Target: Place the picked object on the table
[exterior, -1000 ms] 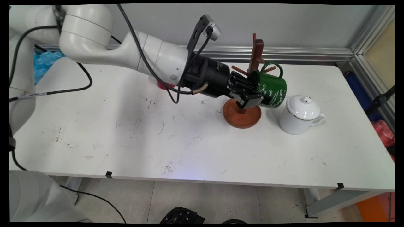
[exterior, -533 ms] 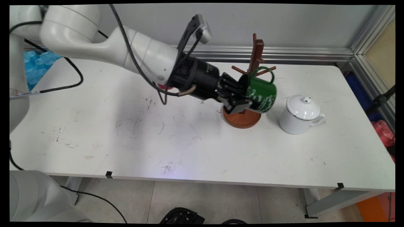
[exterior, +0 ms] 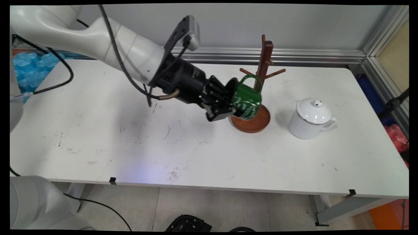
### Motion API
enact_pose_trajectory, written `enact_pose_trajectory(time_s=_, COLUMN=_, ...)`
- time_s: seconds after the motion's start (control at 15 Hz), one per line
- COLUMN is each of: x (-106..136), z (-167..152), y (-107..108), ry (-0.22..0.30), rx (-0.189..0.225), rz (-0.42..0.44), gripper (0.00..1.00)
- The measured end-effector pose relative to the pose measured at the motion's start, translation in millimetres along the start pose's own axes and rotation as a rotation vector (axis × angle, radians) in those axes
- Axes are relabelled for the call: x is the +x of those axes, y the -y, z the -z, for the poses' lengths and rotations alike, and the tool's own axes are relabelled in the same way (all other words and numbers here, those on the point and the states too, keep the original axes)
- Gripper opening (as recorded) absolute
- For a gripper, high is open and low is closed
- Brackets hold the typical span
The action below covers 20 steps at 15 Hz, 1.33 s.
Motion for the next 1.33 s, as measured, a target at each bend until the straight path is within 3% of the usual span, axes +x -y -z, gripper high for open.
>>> enact_pose_trajectory(time_s=0.2, x=-2.7, z=10.9, y=1.5, ry=0.045, rx=0.019, rz=-0.018, gripper=0.0)
enact_pose_trajectory(time_s=0.67, x=-13.8, z=38.1, y=9.9, ry=0.225, rx=0.092, rz=-0.079, gripper=0.0)
enact_pose_trajectory(time_s=1.33, x=-29.0, z=27.6, y=23.7, ry=0.497, rx=0.199, rz=-0.09, gripper=0.0)
